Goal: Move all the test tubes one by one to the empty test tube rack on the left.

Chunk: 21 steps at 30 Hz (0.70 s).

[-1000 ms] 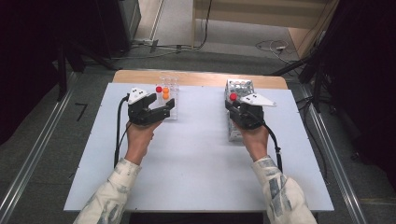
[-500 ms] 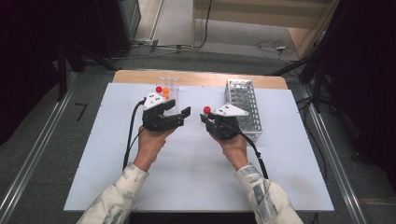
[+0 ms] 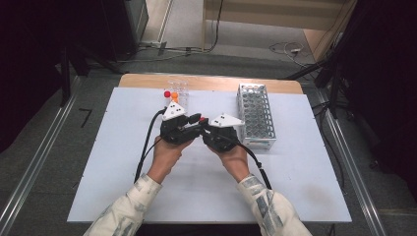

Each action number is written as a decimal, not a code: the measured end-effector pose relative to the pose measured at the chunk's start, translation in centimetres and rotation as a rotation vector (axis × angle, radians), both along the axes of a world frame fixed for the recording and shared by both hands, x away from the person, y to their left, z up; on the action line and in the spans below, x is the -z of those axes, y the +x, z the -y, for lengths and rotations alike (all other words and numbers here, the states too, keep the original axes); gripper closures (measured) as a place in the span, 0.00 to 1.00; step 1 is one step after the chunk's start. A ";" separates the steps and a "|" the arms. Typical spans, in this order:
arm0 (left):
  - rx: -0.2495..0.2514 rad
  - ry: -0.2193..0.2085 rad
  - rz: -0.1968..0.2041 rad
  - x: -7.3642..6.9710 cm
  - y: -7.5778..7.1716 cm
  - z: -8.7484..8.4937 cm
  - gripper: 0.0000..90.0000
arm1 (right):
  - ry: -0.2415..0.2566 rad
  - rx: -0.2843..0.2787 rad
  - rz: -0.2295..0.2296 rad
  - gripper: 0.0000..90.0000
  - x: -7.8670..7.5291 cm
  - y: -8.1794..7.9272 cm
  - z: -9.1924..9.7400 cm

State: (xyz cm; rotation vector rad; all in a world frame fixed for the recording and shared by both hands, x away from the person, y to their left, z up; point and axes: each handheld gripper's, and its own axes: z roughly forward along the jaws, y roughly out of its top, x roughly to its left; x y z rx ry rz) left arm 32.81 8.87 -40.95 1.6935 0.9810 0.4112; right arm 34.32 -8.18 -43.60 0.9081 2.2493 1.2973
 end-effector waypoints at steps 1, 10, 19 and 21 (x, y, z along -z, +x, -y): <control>0.005 0.004 -0.002 0.0 0.0 -0.1 0.73 | 0.001 0.001 -0.001 0.79 0.0 0.0 0.0; 0.007 0.016 -0.004 0.2 0.1 0.0 0.76 | -0.008 0.001 -0.002 0.79 0.1 0.1 0.0; 0.002 0.012 0.005 0.2 0.0 0.0 0.77 | -0.008 -0.004 0.003 0.79 0.0 0.1 0.0; 0.003 0.014 0.007 0.1 0.0 -0.1 0.77 | -0.004 -0.004 0.002 0.76 0.0 0.1 0.0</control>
